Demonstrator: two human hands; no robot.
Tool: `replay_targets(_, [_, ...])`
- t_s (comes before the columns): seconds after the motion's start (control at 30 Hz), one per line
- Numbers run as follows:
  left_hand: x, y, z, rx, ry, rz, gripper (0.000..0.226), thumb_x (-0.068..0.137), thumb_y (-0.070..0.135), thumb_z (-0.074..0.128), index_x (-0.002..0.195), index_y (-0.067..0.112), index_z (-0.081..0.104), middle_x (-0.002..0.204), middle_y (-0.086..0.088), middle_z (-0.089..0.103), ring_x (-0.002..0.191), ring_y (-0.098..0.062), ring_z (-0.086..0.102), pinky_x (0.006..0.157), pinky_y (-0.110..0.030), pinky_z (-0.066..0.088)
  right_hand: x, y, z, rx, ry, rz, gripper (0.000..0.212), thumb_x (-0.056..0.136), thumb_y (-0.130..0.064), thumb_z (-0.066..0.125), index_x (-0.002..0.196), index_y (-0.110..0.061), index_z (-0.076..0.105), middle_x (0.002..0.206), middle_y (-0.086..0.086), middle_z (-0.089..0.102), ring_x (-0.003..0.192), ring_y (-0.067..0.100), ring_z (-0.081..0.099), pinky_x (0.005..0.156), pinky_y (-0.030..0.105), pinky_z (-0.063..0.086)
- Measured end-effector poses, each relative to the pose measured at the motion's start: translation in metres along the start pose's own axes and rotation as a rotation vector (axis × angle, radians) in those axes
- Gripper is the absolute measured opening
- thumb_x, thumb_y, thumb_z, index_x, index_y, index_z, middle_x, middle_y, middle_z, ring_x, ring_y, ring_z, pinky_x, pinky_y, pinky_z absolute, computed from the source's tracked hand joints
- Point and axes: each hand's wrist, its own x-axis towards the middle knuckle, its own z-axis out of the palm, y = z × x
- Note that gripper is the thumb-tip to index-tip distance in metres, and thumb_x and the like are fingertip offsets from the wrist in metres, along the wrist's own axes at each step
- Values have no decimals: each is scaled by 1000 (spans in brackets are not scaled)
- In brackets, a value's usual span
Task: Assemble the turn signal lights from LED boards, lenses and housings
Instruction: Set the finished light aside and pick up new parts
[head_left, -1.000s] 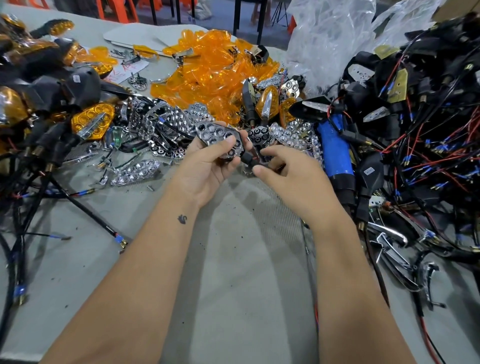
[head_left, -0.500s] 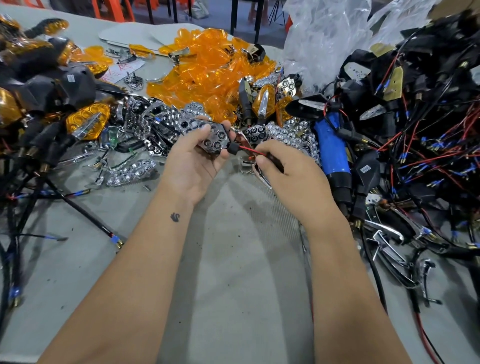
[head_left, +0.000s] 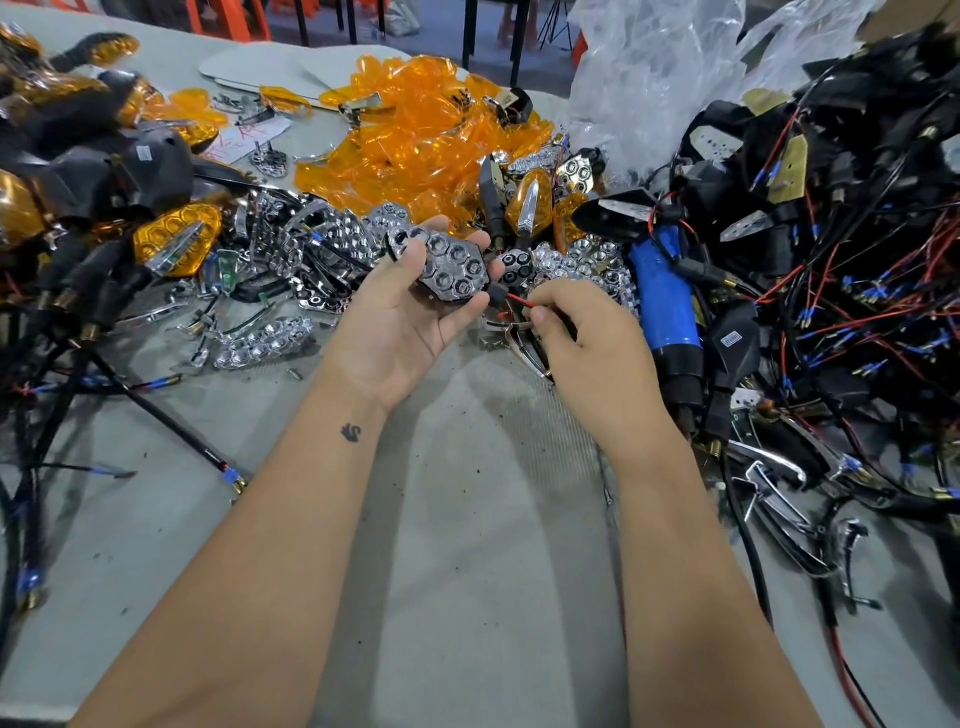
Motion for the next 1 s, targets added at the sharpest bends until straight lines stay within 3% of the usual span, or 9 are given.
replay_targets(0.23, [0,-1,-2,45,-75,64,23,104,16,40,118,28,53,117,-7,68,107,-31,67,76,-35,59,1,1,4,-5,13,30,16,100,-18,53,87,-19,62,78,-7,58,76,15,54,72,45,49])
replay_targets(0.43, [0,-4,-1,22,-32,-13,19,100,22,47,118,18,51,129,-15,62,115,-40,62,71,-32,61,0,-2,7,126,75,41,14,99,-17,54,90,-17,65,73,-9,59,70,8,53,70,42,49])
replay_targets(0.53, [1,-6,-1,55,-59,-13,22,95,21,51,117,19,51,123,-12,67,110,-37,66,73,-34,61,0,-3,8,151,50,45,14,98,-18,56,90,-20,66,69,-12,58,68,10,53,69,45,49])
replay_targets(0.83, [-2,-5,-2,97,-52,29,28,91,8,55,113,25,56,121,-10,67,108,-38,65,71,-36,61,1,0,3,15,96,44,14,97,-18,56,88,-22,66,84,-7,63,80,16,57,74,44,51])
replay_targets(1.0, [-3,-2,-1,17,-60,-21,19,94,6,50,103,23,55,121,-16,65,112,-44,62,72,-36,61,1,-1,1,16,104,50,14,97,-18,56,88,-22,66,86,-6,64,82,16,58,75,43,51])
